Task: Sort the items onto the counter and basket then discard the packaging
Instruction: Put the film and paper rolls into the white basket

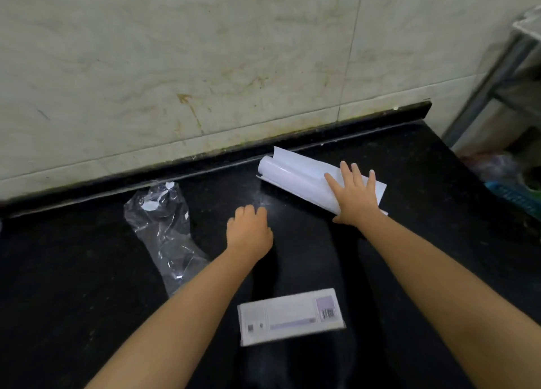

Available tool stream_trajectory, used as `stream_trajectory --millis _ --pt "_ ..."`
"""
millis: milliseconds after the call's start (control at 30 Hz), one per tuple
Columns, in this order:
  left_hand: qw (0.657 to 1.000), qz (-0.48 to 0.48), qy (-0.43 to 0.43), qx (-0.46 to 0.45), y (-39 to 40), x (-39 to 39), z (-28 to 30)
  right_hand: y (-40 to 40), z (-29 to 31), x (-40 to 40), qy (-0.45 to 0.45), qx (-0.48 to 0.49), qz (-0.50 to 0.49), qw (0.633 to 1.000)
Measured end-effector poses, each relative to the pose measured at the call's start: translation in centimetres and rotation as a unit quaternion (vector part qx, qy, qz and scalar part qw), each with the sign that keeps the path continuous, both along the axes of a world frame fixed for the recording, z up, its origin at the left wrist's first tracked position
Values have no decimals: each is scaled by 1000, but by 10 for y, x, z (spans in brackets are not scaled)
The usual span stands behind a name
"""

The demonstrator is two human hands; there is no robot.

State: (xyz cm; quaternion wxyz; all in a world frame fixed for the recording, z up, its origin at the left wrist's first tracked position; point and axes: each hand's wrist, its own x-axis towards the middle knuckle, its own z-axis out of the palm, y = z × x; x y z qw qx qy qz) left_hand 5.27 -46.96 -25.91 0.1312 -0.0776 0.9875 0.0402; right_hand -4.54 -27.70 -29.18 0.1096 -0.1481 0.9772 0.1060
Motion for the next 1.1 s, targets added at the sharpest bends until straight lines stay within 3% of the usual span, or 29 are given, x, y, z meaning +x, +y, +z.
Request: stream_trajectory --millis 200,367,533,833,1100 --pt "1000 26 -5 -6 -18 -12 -3 7 5 -33 -129 -76 -82 985" --pt "997 72 -5 1 -34 -5 -1 2 -3 -17 -59 -90 -96 990" --pt "996 89 11 1 -59 17 -2 -13 -2 7 -85 -174 -108 975" --pt "982 183 40 -3 -126 90 16 -113 59 70 -119 -285 11 951" --pt "957 286 53 -10 -244 204 22 -267 73 173 -183 -297 122 929"
